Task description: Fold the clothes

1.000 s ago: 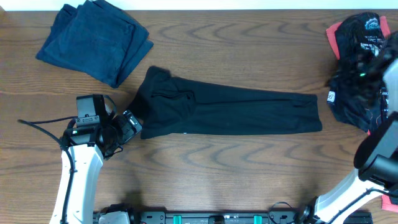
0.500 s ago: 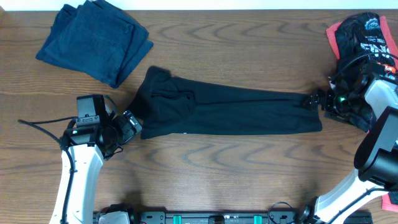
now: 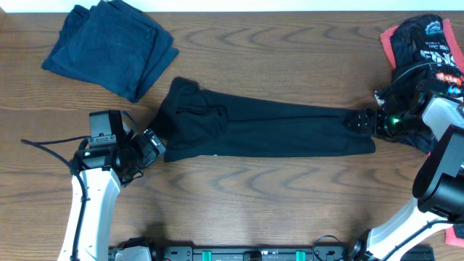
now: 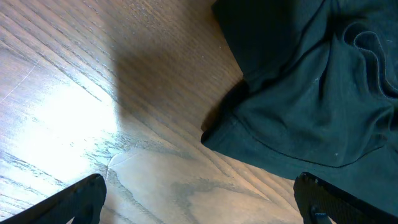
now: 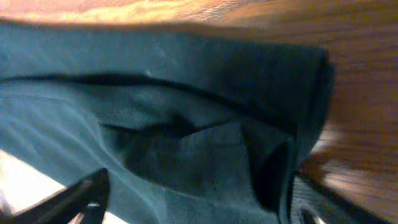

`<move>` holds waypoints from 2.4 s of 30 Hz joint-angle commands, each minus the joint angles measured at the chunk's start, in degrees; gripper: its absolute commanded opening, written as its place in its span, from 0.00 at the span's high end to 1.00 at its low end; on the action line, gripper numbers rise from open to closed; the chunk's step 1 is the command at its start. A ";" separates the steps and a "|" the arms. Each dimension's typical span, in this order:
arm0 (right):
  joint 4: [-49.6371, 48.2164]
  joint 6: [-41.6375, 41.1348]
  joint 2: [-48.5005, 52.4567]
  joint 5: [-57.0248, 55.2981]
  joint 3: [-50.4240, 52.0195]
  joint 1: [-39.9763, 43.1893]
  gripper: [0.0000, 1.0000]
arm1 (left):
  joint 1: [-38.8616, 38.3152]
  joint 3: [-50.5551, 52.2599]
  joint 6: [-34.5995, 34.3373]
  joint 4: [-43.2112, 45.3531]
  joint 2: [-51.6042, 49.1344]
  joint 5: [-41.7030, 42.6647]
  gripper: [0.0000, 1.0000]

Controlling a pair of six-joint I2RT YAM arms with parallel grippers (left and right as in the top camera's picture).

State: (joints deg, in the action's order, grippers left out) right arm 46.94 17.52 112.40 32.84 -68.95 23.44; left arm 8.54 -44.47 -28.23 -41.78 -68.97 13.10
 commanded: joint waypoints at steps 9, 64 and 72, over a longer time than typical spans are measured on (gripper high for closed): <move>-1.99 -5.22 0.22 -4.07 2.27 0.13 0.71 | 0.24 0.37 0.81 -0.24 -0.28 -0.72 0.02; 5.14 -37.31 -8.13 -30.42 -7.02 -30.10 0.97 | 0.24 0.37 0.81 0.48 -0.28 -0.74 0.02; 6.36 -38.97 -8.17 -29.73 -7.02 -33.31 0.20 | 0.24 0.37 0.81 0.46 -0.26 -0.74 0.02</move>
State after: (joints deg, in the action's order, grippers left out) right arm 52.93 -20.40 103.79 2.61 -75.37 -9.30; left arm 8.54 -44.47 -28.23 -41.32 -68.97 13.08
